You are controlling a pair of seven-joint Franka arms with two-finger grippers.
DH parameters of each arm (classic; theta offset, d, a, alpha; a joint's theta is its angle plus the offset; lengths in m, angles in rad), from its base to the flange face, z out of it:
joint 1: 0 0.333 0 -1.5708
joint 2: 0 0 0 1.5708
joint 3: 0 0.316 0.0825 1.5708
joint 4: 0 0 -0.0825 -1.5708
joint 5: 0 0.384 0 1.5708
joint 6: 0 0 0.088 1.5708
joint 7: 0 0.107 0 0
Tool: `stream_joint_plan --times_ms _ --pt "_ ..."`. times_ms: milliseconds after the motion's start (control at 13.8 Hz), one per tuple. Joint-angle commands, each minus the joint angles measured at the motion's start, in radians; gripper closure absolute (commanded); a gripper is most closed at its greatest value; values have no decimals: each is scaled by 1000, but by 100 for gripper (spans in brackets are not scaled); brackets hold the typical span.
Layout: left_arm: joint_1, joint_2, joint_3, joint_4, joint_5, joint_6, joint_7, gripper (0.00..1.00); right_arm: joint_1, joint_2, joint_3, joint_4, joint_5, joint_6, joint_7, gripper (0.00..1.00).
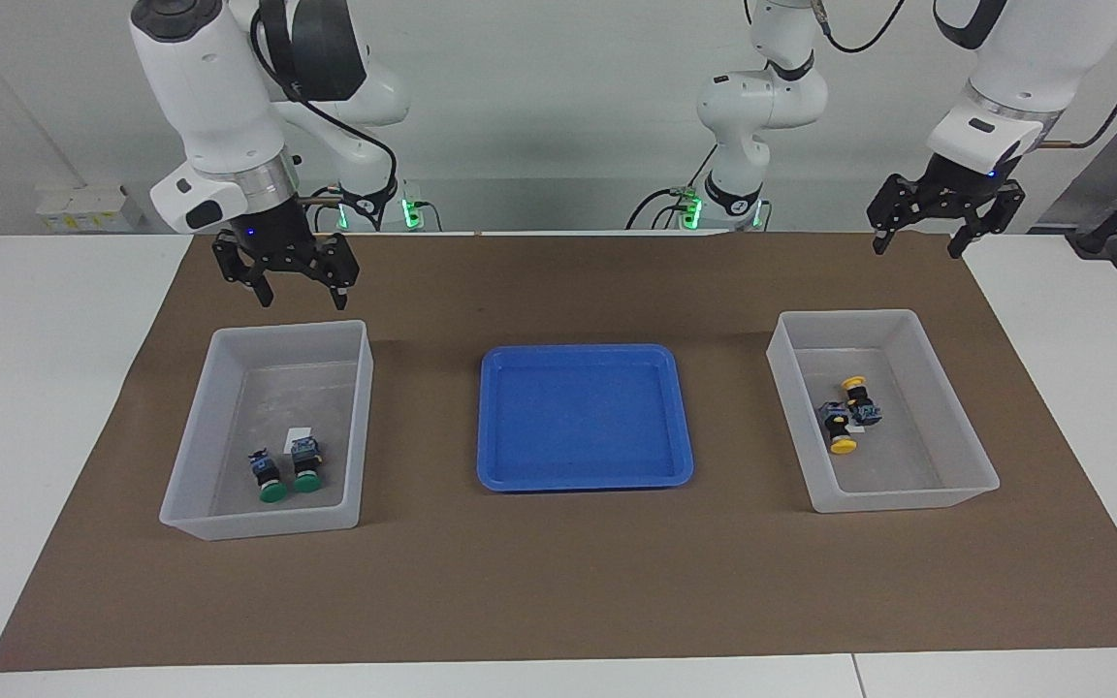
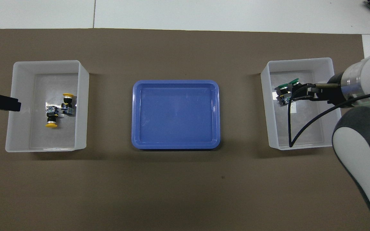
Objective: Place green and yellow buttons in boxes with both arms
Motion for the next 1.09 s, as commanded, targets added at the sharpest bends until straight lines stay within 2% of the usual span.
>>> stream_joint_plan --times_ms 0,1015 --pt "-8 9 3 6 10 28 5 0 -21 -7 5 -5 -2 -1 3 0" --pt "-8 -34 3 -97 10 50 12 0 -13 -32 3 -53 -1 -15 15 0"
